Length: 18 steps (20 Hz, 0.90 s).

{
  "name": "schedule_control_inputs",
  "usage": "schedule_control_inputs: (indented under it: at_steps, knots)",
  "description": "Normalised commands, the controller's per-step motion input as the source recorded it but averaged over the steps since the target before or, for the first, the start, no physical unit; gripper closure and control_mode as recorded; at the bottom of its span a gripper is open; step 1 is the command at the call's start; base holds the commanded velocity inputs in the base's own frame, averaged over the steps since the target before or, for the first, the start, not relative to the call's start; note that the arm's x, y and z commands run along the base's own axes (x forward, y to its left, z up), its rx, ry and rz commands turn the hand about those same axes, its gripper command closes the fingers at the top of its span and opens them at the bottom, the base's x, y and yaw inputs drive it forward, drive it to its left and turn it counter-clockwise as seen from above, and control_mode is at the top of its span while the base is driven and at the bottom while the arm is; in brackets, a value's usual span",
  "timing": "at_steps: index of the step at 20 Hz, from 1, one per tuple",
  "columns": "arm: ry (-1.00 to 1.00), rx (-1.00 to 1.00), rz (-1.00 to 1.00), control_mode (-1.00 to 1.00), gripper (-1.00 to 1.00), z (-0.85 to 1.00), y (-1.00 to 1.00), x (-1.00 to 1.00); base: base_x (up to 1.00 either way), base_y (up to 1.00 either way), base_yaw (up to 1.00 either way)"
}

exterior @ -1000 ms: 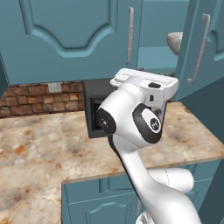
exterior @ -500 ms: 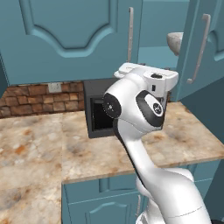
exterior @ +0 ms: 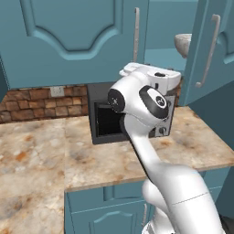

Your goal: Move the bowls from the cabinet to the plates on the dining table.

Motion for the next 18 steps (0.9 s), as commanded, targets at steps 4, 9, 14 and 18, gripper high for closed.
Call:
schedule_control_inputs:
  at_steps: [4,9,14,18]
  knots:
    - [0.00,0.01,0.00,-1.00,-1.00,-0.06,-0.32,0.27,0.00,0.00,0.00]
    - [0.00,0.01,0.00,-1.00,-1.00,-0.03,-0.31,0.24,0.00,0.00,0.00]
    - [0.00,0.01,-0.02,-1.00,-1.00,0.00,-0.28,0.11,0.00,0.00,0.00]
    - [0.00,0.03,-0.08,-1.00,-1.00,0.00,-0.43,-0.07,0.00,0.00,0.00]
